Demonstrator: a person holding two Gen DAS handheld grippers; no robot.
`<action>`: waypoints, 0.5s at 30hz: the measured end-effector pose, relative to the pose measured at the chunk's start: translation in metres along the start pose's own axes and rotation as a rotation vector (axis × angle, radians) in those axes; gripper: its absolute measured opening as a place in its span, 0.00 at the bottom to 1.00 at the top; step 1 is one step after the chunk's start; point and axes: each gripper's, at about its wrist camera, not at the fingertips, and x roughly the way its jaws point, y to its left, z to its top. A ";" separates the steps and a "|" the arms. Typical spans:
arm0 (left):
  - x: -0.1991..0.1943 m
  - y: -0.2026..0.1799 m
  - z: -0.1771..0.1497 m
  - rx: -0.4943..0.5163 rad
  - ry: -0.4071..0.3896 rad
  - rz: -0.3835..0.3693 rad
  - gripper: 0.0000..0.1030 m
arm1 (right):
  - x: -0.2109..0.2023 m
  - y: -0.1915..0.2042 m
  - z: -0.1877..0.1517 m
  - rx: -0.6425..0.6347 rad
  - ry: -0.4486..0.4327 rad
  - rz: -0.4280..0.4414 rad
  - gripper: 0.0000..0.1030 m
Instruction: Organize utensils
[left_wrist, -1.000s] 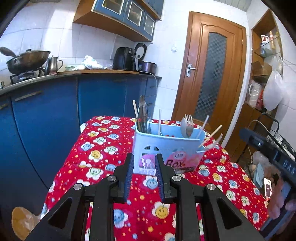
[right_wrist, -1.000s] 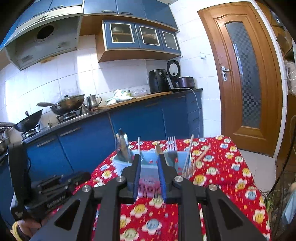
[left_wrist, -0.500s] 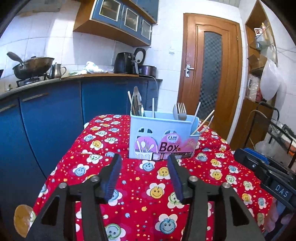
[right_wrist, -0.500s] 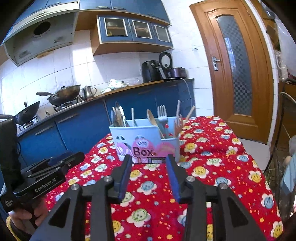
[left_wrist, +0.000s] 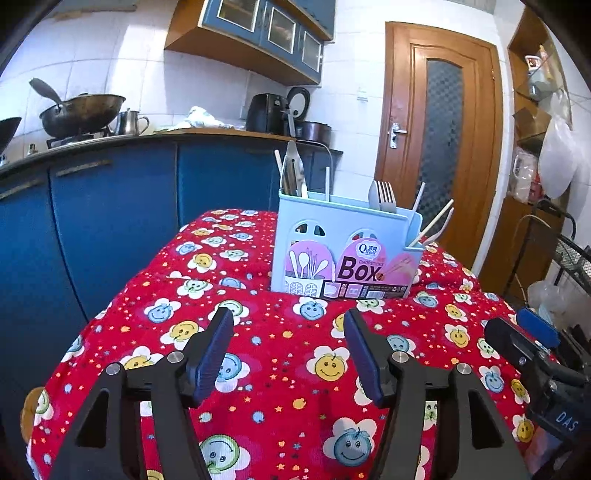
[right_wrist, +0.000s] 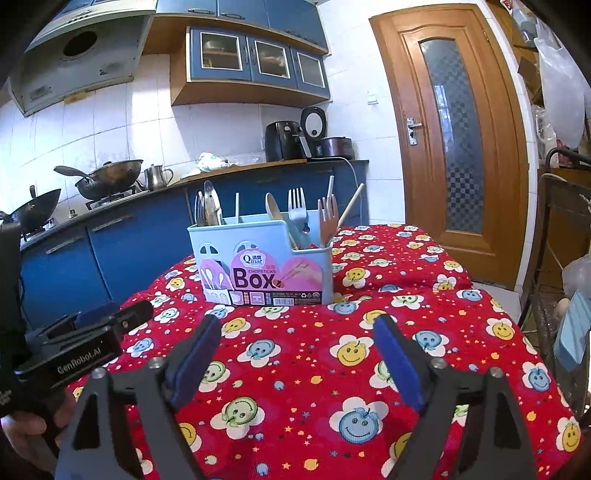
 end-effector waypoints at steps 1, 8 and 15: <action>0.000 0.000 0.000 0.002 -0.002 0.004 0.62 | 0.000 0.000 0.000 0.003 -0.002 0.001 0.86; -0.003 -0.004 -0.001 0.024 -0.014 0.015 0.62 | -0.001 -0.003 -0.001 0.024 -0.008 0.003 0.87; -0.003 -0.006 -0.001 0.034 -0.013 0.017 0.62 | -0.001 -0.003 -0.001 0.024 -0.009 0.000 0.87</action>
